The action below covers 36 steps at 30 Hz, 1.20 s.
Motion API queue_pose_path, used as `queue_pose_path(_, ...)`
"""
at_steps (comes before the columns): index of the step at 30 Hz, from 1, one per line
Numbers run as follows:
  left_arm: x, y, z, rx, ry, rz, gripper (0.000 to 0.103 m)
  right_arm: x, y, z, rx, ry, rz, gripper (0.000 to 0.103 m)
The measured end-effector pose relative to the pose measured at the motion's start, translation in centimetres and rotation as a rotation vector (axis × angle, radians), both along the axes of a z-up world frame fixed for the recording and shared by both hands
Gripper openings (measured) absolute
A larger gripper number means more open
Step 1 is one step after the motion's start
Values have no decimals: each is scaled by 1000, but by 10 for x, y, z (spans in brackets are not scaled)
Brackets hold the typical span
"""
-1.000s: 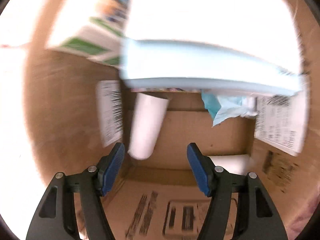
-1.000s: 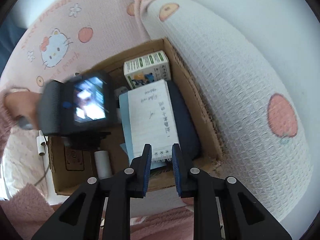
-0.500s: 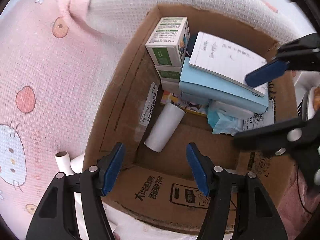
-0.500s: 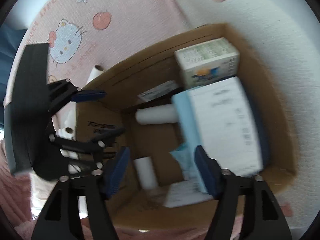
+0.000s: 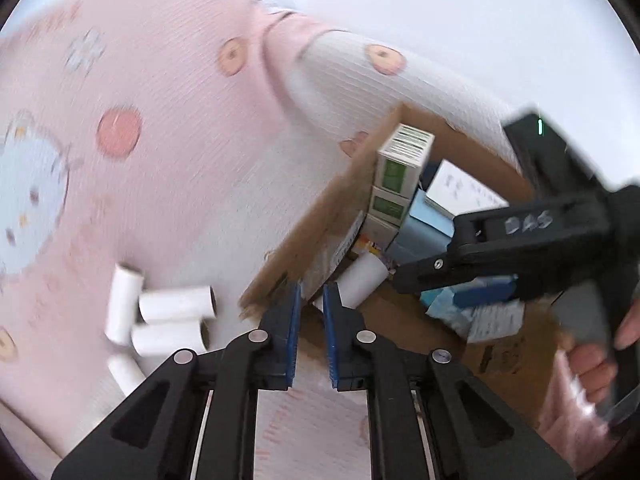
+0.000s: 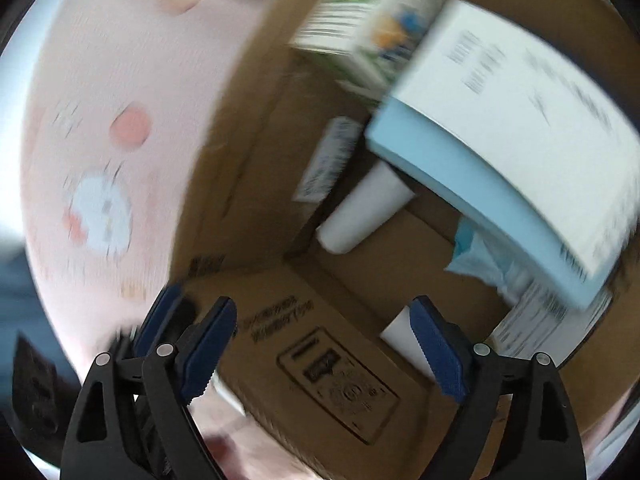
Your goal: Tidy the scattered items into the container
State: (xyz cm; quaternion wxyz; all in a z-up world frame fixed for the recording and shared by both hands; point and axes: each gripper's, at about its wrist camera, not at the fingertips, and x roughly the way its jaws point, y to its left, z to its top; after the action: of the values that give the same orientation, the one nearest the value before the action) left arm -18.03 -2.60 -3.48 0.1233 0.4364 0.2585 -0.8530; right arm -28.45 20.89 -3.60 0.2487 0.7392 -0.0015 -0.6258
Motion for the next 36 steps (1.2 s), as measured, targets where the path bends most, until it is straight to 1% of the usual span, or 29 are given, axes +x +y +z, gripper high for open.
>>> queue_pose_path(2, 7, -3, 0, 19, 5, 16, 12, 4, 2, -9, 16, -13, -51, 88)
queue_pose_path(3, 11, -3, 2, 25, 22, 15, 12, 7, 3, -15, 18, -31, -84, 88)
queue_pose_path(4, 12, -2, 2, 26, 30, 12, 12, 10, 3, -21, 26, -49, -107, 88)
queue_pose_path(5, 16, -2, 9, 25, 35, 4, 12, 12, 4, -27, 32, -70, -131, 88)
queue_pose_path(7, 18, 0, 11, 24, 65, -6, 12, 15, 5, -40, 33, -97, -197, 86)
queue_pose_path(8, 19, 1, 11, 30, 86, -8, 12, 14, 4, -44, 41, -91, -201, 79)
queue_pose_path(9, 20, 1, 11, 41, 102, -16, 12, 14, -2, -49, 49, -66, -190, 67)
queue_pose_path(10, 21, 0, 11, 52, 119, -25, 12, 13, -9, -50, 48, -36, -154, 61)
queue_pose_path(12, 26, -7, 15, 77, 164, -27, 12, 13, -32, -54, 82, 56, 3, 52)
queue_pose_path(13, 27, -11, 14, 88, 175, -24, 12, 13, -40, -56, 103, 86, 53, 52)
queue_pose_path(14, 30, -16, 14, 106, 185, -16, 12, 11, -45, -59, 131, 107, 78, 52)
queue_pose_path(16, 36, -27, 12, 140, 212, 7, 12, 4, -50, -62, 147, 114, 81, 52)
queue_pose_path(18, 40, -36, 11, 171, 239, 17, 12, -3, -56, -61, 181, 162, 92, 52)
queue_pose_path(19, 41, -39, 10, 186, 251, 22, 12, -6, -63, -62, 201, 192, 131, 52)
queue_pose_path(21, 41, -45, 8, 210, 271, 17, 12, -8, -72, -63, 200, 208, 199, 52)
queue_pose_path(22, 40, -47, 7, 206, 264, 22, 12, -7, -75, -62, 195, 218, 224, 51)
queue_pose_path(23, 38, -47, 6, 201, 260, 23, 12, -4, -80, -61, 191, 233, 261, 48)
queue_pose_path(24, 37, -48, 4, 201, 258, 22, 12, 1, -87, -59, 198, 264, 330, 45)
queue_pose_path(25, 36, -49, 3, 206, 261, 20, 12, 4, -91, -59, 194, 278, 379, 36)
queue_pose_path(26, 35, -49, 2, 217, 262, 17, 12, 8, -95, -60, 179, 286, 437, 30)
queue_pose_path(27, 34, -50, 1, 227, 264, 15, 12, 11, -98, -61, 170, 277, 479, 27)
queue_pose_path(29, 34, -51, 1, 234, 268, 16, 12, 21, -104, -67, 159, 206, 598, 23)
queue_pose_path(30, 35, -51, 2, 234, 273, 15, 12, 29, -108, -70, 152, 170, 676, 22)
queue_pose_path(32, 37, -51, 3, 230, 279, 15, 12, 39, -115, -69, 137, 193, 778, 22)
queue_pose_path(34, 37, -51, 4, 233, 284, 13, 12, 47, -126, -65, 121, 255, 867, 22)
queue_pose_path(35, 37, -51, 4, 241, 284, 8, 12, 50, -130, -66, 130, 262, 903, 22)
queue_pose_path(36, 36, -51, 4, 244, 284, 4, 12, 52, -134, -72, 150, 245, 945, 22)
